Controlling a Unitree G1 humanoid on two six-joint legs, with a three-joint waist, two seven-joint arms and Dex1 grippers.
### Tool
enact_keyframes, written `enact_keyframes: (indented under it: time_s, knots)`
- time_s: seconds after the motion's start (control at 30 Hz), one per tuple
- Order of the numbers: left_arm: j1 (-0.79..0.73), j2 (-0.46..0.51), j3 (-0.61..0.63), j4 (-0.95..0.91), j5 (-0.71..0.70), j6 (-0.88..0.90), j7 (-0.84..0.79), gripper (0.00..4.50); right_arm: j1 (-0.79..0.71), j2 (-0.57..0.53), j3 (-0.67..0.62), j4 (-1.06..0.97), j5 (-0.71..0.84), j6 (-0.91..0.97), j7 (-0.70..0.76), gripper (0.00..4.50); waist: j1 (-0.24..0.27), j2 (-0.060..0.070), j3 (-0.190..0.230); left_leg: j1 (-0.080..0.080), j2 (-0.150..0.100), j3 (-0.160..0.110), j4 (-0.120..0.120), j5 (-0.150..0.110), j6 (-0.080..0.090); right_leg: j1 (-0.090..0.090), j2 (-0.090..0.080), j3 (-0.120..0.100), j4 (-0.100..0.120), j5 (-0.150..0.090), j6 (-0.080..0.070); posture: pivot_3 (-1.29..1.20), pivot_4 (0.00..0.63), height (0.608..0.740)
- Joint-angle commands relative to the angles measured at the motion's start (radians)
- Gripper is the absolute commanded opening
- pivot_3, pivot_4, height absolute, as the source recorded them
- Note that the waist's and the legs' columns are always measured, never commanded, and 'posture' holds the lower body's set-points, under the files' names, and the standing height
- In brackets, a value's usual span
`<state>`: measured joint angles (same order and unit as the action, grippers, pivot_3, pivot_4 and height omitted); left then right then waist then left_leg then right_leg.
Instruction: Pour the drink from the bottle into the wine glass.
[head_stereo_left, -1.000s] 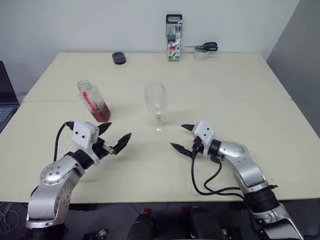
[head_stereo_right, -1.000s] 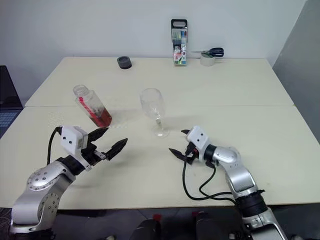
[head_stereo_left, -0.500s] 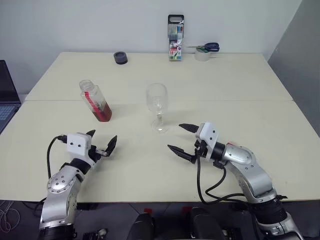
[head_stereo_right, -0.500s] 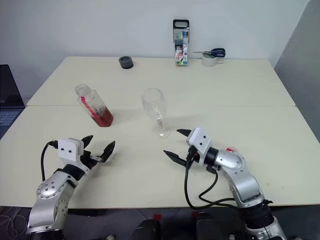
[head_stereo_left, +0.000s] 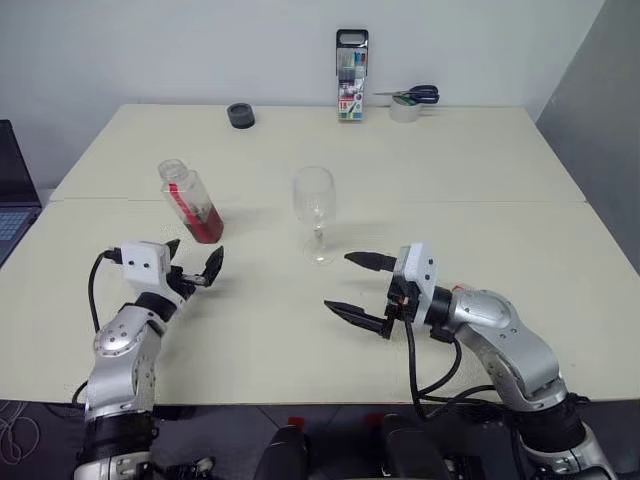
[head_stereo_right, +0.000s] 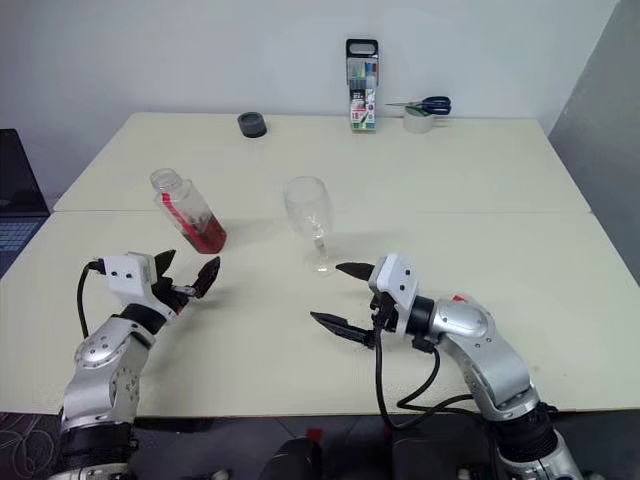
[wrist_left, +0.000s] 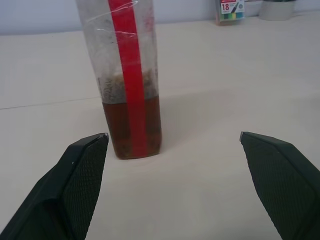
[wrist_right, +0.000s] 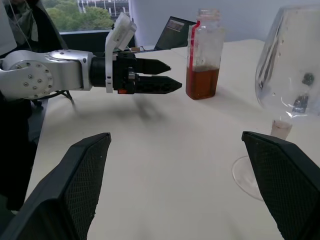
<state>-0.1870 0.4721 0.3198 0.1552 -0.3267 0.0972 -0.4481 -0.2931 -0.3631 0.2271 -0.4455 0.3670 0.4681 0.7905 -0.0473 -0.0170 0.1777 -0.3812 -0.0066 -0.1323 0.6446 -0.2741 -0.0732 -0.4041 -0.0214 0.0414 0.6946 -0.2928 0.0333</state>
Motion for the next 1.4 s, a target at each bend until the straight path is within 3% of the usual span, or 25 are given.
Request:
enact_keyframes:
  time_s: [0.03, 0.83, 1.4]
  knots:
    - [-0.027, 0.017, 0.018, 0.009, 0.009, -0.024, 0.003, 4.5, -0.021, -0.01, -0.014, -0.052, 0.044, 0.019, 0.007, 4.47, 0.0, 0.0, 0.0, 0.0, 0.0, 0.0, 0.0, 0.0, 0.0, 0.0, 0.0, 0.0, 0.0, 0.0, 0.0, 0.0, 0.15, 0.74]
    - [0.01, -0.013, -0.032, -0.036, 0.036, -0.054, -0.016, 4.5, 0.023, -0.008, 0.012, 0.012, -0.036, -0.084, -0.033, 4.47, 0.001, 0.0, 0.0, 0.0, 0.0, 0.0, 0.0, 0.0, 0.0, 0.0, 0.0, 0.0, 0.0, 0.0, 0.0, 0.0, 0.15, 0.74]
    - [-0.083, -0.01, 0.006, -0.026, 0.006, 0.053, 0.072, 4.5, -0.02, 0.021, 0.003, -0.001, 0.004, -0.041, -0.041, 4.47, 0.002, 0.0, 0.0, 0.0, 0.0, 0.0, 0.0, 0.0, 0.0, 0.0, 0.0, 0.0, 0.0, 0.0, 0.0, 0.0, 0.15, 0.74]
